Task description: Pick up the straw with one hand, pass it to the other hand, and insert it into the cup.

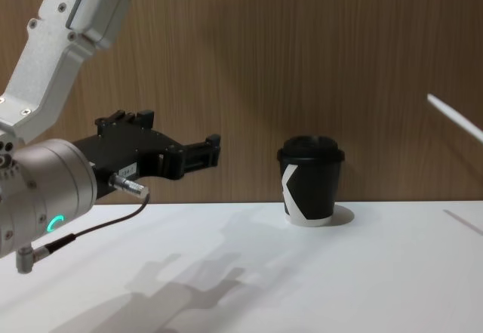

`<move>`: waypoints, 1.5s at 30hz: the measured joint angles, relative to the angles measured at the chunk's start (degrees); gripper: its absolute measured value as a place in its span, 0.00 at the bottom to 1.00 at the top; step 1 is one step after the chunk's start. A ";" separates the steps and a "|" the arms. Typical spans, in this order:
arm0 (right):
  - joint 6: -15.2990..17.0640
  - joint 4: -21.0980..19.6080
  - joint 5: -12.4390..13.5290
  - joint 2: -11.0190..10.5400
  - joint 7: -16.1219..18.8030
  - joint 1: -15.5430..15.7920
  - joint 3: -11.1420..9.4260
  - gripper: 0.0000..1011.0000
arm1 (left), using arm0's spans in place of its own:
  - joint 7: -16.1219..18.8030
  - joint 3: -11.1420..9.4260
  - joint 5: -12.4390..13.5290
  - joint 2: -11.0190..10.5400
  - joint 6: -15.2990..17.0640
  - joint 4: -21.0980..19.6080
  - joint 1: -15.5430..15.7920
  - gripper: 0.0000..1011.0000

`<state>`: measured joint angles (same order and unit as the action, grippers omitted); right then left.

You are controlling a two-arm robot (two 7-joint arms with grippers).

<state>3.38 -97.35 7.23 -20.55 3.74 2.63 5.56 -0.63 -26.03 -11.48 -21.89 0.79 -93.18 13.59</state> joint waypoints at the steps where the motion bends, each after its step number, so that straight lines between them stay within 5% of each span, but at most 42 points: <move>1: -1.39 -0.01 0.26 -0.51 1.02 -0.18 -0.26 0.00 | 0.00 0.00 0.00 -0.01 0.00 0.00 0.00 0.99; 24: -15.27 1.08 8.49 -7.77 18.82 -5.20 -2.23 0.00 | 0.00 0.00 0.00 0.00 0.00 0.00 0.00 0.99; 45: -21.93 4.74 20.19 -12.66 37.85 -12.83 0.74 0.00 | 0.00 0.00 0.00 0.00 0.00 0.00 0.00 0.99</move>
<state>-18.55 -92.61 27.42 -33.21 41.59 -10.20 6.31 -0.63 -26.03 -11.48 -21.89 0.79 -93.18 13.59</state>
